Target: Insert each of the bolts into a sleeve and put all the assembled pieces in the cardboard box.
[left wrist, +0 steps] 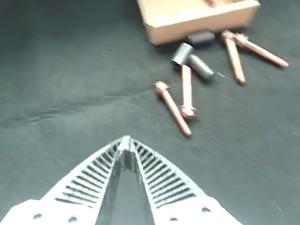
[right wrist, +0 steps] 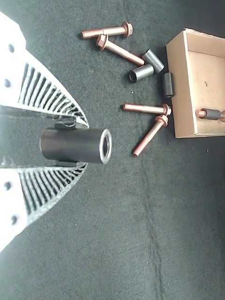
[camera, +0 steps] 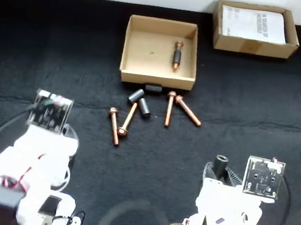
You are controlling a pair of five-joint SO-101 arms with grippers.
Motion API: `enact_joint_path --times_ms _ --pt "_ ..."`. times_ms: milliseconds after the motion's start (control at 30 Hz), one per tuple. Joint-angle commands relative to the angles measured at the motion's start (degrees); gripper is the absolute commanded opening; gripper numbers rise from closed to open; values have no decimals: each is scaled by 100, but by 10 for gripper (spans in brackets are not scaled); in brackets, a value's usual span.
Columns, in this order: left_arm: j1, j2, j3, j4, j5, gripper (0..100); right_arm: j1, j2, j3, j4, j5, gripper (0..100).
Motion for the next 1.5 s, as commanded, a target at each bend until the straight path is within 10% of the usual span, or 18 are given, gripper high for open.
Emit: enact_joint_path --times_ms 0,333,767,1467 --pt "514 1033 -796 26 9 10 57 -22 4 -110 53 8" --pt "2299 3055 -1068 -712 9 10 708 -31 13 -101 44 8" --pt "2299 5807 -1174 -3411 9 13 1982 -31 22 -505 44 8" --pt "2290 10325 -5024 -3446 448 14 1982 -31 1754 -3196 53 8"
